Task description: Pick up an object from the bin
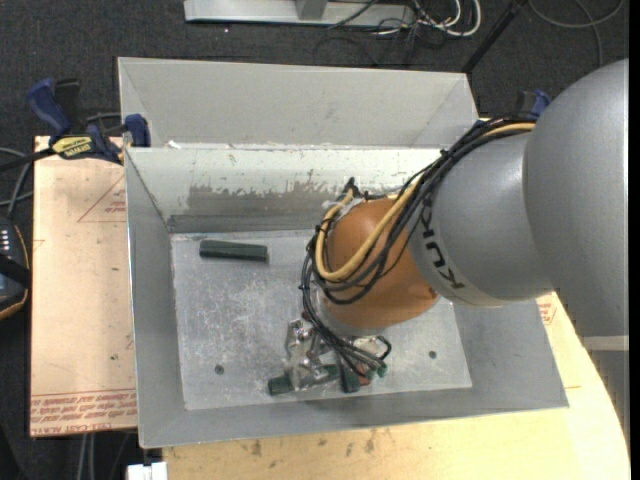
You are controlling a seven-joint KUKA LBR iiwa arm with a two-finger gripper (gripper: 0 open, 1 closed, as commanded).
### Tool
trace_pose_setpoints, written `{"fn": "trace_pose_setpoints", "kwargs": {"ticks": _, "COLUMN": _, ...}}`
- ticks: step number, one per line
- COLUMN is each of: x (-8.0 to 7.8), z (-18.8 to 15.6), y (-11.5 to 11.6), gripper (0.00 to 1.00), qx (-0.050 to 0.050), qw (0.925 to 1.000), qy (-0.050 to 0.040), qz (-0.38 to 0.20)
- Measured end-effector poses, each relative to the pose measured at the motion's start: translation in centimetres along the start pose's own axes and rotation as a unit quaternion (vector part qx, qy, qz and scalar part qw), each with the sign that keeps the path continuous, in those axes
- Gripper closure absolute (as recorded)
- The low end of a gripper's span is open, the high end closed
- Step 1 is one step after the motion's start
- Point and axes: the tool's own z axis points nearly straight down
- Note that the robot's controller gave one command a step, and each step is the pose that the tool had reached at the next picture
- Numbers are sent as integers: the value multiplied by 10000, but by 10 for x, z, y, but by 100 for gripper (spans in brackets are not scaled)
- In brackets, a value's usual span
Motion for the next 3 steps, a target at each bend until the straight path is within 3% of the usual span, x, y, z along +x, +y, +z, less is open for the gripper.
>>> {"fn": "trace_pose_setpoints", "kwargs": {"ticks": 1, "x": -7, "z": 0, "y": -2, "gripper": 0, "qx": 10, "qw": 9999, "qy": -167, "qz": 20}}
{"fn": "trace_pose_setpoints", "kwargs": {"ticks": 2, "x": -7, "z": 0, "y": -2, "gripper": 0, "qx": 9, "qw": 9999, "qy": -164, "qz": 20}}
{"fn": "trace_pose_setpoints", "kwargs": {"ticks": 3, "x": 5, "z": -1, "y": -2, "gripper": 100, "qx": 18, "qw": 9767, "qy": 33, "qz": -2145}}
